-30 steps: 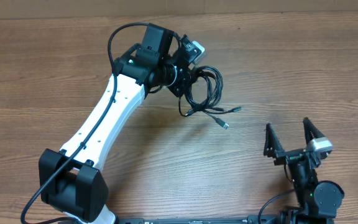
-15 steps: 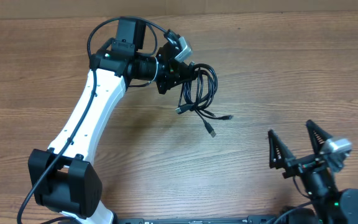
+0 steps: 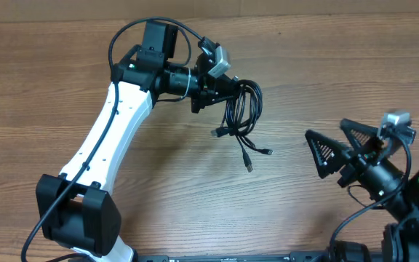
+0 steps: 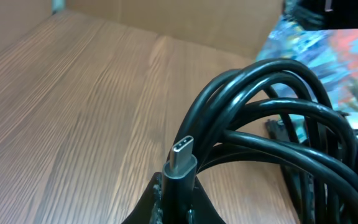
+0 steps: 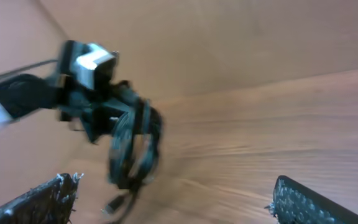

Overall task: Untangle cables
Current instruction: 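Lift the cable coil with the left gripper toward the center, then reach the right gripper to the hanging cable strands below the left gripper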

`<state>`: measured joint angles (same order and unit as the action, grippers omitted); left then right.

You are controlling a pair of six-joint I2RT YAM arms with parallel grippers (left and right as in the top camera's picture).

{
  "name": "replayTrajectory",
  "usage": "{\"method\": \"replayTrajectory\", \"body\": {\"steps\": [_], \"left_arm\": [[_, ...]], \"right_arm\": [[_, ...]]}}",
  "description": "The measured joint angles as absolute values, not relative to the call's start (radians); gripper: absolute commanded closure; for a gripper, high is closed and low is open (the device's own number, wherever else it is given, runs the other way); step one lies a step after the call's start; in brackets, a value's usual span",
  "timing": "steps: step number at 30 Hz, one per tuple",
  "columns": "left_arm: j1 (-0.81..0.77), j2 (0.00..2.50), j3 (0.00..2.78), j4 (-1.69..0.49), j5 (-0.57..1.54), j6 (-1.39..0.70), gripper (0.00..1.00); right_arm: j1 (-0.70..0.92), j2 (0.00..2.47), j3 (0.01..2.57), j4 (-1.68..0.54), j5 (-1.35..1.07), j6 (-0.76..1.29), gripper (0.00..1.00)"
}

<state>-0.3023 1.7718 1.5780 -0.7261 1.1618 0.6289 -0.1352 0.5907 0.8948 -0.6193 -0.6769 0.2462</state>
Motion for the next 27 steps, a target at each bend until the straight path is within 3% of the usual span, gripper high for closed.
{"method": "replayTrajectory", "body": {"steps": [6,15,27], "left_arm": [[-0.391,1.772,1.578,-0.696,1.179,0.64,0.96],[-0.459,1.772,1.578,-0.645,1.186,0.647,0.96],[-0.503,1.772,1.578,-0.619,1.047,0.559,0.96]], "right_arm": [[-0.135,0.633,0.896,-0.596,-0.823,0.364,0.27],[-0.135,0.734,0.896,-0.628,-0.908,0.44,0.46],[-0.135,0.803,0.896,-0.639,-0.969,0.416,0.39]]}}
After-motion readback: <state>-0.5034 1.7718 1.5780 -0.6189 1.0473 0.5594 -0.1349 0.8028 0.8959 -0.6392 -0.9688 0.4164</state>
